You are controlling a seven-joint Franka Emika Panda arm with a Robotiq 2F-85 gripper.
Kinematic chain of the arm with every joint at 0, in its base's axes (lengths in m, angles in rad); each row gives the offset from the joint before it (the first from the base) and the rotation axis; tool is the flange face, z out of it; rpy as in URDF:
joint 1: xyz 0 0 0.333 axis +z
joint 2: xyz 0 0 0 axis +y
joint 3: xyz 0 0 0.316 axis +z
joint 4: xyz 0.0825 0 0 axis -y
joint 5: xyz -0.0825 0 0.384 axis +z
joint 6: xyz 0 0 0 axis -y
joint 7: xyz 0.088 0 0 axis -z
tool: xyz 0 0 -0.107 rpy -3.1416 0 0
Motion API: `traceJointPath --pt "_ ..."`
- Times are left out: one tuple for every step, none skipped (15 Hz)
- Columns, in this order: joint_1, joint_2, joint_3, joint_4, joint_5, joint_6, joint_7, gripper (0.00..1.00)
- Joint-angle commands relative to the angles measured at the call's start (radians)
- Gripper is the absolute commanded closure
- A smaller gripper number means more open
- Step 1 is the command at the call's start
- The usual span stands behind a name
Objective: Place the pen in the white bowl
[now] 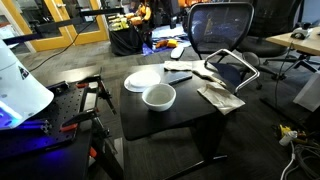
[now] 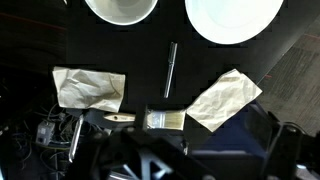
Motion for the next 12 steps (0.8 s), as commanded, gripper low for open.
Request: traceJointPath --pt "0.002 0.097 0.019 0.068 0.013 0.031 0.017 0.0" --pt "0.001 0.117 0.023 0.079 0.013 0.031 0.018 0.0" --pt "0.001 0.124 0.027 0.085 0.016 0.017 0.011 0.0" --pt "-0.006 0.091 0.022 0.054 -0.001 0.013 0.001 0.0" --pt "-0.006 0.106 0.025 0.063 -0.001 0.013 0.001 0.0" --pt "-0.006 0.116 0.026 0.068 -0.001 0.013 0.001 0.0" --pt "-0.006 0.121 0.026 0.072 -0.001 0.013 0.001 0.0" --pt "-0.006 0.122 0.026 0.074 -0.001 0.013 0.001 0.0" --pt "-0.006 0.122 0.026 0.075 -0.001 0.013 0.001 0.0" --pt "-0.006 0.122 0.026 0.075 -0.001 0.013 0.001 0.0" --pt "-0.002 0.143 0.019 0.088 -0.023 0.016 0.023 0.0" --pt "0.002 0.174 0.013 0.105 -0.048 0.013 0.049 0.0"
